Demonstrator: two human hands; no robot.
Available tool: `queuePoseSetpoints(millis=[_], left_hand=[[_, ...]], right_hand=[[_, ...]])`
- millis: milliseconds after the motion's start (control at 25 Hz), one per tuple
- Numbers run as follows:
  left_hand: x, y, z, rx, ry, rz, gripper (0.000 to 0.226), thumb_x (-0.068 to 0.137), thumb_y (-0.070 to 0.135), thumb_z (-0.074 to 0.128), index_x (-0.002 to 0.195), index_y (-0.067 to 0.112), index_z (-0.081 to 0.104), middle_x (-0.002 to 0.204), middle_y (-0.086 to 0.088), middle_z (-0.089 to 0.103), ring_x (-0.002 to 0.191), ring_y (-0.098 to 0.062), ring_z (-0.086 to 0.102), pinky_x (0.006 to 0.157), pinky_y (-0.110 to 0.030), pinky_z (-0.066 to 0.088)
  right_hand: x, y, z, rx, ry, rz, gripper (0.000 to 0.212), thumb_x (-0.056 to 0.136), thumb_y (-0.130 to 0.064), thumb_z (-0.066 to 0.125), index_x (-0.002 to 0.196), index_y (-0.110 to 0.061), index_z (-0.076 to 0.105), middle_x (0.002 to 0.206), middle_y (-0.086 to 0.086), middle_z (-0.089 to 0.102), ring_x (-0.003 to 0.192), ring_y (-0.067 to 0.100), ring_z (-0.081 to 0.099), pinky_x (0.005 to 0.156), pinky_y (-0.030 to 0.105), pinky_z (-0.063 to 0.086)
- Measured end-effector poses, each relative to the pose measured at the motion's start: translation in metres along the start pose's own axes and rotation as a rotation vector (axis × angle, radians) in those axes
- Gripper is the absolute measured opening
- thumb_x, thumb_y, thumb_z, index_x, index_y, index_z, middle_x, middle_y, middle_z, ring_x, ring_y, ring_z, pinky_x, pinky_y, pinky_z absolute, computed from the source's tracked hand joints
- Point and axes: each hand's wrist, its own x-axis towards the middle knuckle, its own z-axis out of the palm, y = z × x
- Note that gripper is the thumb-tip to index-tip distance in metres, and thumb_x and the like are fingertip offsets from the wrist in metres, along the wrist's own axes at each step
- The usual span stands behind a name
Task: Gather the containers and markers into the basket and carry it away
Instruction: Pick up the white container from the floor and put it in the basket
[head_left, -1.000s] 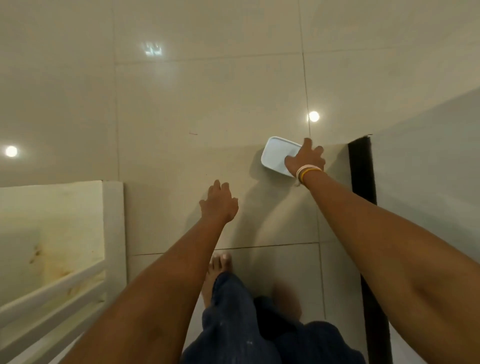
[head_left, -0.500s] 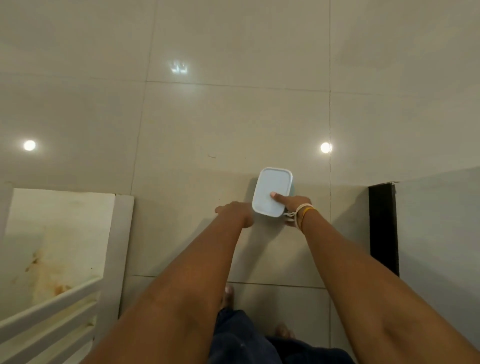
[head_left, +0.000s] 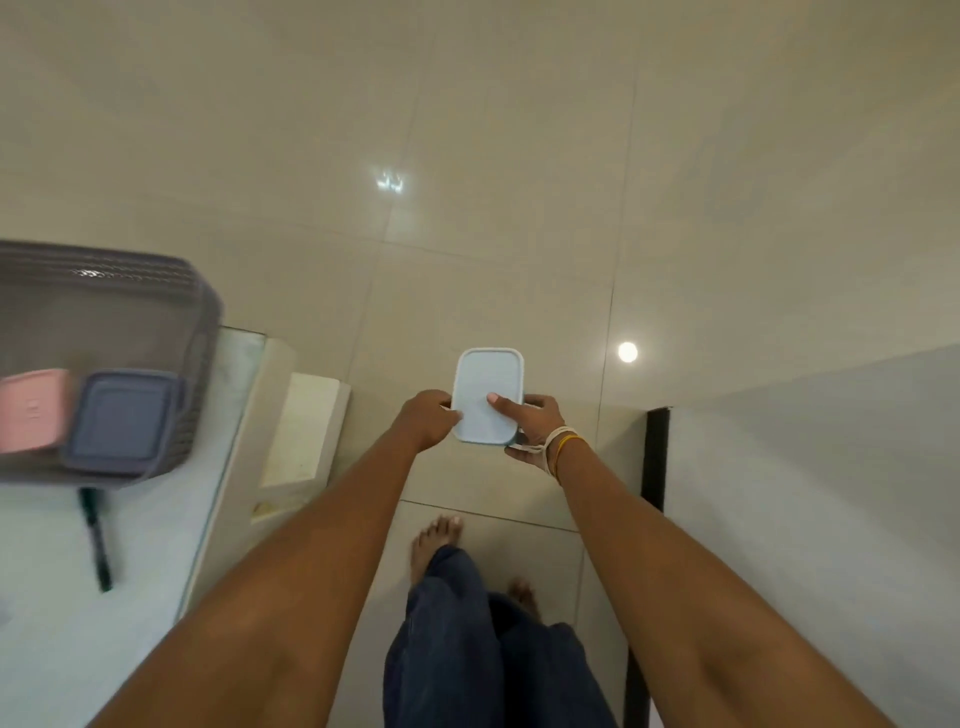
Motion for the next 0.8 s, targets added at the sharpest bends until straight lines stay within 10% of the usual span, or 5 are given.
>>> queuePoseSetpoints(millis=[480,680,800], left_hand=[[-0.213,-0.053,-0.205,-0.293,0.243,-0.029,0.026,0.097,0.019,0.048,0.109,0.001,0.06,0.103,-0.018,0.064,0.088,-0.034,0.069,0.067,-0.035,0.051],[-0.209,-0.152,-0.257,-0.586,0.398,-0.118,0.03,0.098,0.035,0.048,0.097,0.008,0.061,0.09,-0.014,0.065,0.067,-0.024,0.061,0.051,-0.023,0.047],[-0.205,-0.218,-0.283,-0.624,0.516,-0.248,0.029,0.098,0.033,0.045,0.102,0.008,0.06,0.101,-0.015,0.065,0.093,-0.033,0.065,0.075,-0.039,0.057]], right_hand=[[-0.235,-0.077,0.176,-0.153,-0.12,-0.157,0.065,0.076,-0.038,0.081,0.128,-0.006,0.057,0.124,0.014,0.061,0.114,0.035,0.059,0.081,0.043,0.055],[-0.224,-0.06,0.29,-0.238,-0.087,-0.222,0.037,0.068,-0.045,0.084,0.075,-0.013,0.065,0.09,0.011,0.069,0.075,0.026,0.065,0.062,0.033,0.057],[-0.213,-0.053,0.361,-0.265,-0.07,-0.239,0.04,0.068,-0.045,0.084,0.082,-0.01,0.07,0.093,0.012,0.072,0.082,0.029,0.07,0.07,0.038,0.062]])
